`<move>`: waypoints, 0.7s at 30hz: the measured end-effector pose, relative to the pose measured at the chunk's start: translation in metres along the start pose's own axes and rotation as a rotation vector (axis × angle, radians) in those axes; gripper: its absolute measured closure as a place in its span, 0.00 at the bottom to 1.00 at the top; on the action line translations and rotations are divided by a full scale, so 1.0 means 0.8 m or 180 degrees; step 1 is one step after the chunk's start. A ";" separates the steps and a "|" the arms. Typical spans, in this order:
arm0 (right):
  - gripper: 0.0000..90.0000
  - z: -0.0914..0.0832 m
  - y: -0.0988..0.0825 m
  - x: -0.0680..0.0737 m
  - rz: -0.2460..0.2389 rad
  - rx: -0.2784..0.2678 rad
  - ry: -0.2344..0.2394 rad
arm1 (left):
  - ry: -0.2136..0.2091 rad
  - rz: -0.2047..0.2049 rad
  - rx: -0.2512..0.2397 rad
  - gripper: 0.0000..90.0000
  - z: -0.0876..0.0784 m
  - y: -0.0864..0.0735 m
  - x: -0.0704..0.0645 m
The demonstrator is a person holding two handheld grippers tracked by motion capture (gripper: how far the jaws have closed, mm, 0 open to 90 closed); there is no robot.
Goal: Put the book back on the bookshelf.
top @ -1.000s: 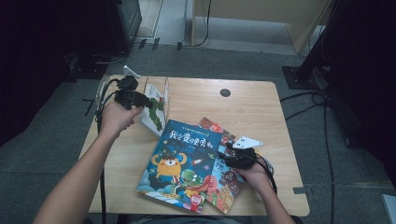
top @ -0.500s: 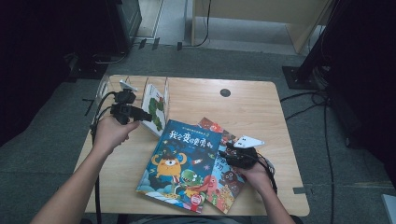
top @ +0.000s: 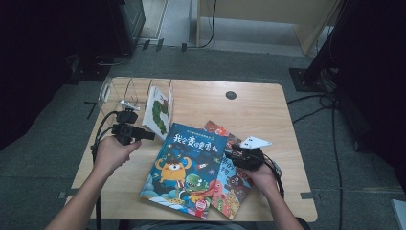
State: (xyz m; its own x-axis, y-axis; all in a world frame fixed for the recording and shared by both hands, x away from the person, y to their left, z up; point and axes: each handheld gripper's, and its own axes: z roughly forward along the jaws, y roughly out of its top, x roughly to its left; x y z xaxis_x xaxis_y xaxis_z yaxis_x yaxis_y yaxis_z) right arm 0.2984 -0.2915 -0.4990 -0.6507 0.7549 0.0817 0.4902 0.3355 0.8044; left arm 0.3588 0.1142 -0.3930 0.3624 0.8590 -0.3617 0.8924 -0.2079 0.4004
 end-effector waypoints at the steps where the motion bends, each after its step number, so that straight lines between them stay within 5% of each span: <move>1: 0.61 0.000 0.000 0.000 0.0000 0.0000 0.0000 | -0.0011 0.0009 0.0016 0.74 0.002 -0.003 0.001; 21: 0.73 0.004 0.003 0.000 0.0012 -0.0001 0.0040 | -0.0040 0.0130 0.0083 0.92 0.034 -0.054 0.008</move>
State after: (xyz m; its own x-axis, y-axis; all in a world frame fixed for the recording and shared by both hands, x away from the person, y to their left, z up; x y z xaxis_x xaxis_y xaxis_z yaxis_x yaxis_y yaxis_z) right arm 0.3013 -0.2888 -0.4993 -0.6561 0.7490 0.0920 0.4924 0.3325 0.8044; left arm 0.3299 0.1159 -0.4354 0.4020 0.8436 -0.3560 0.8834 -0.2551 0.3931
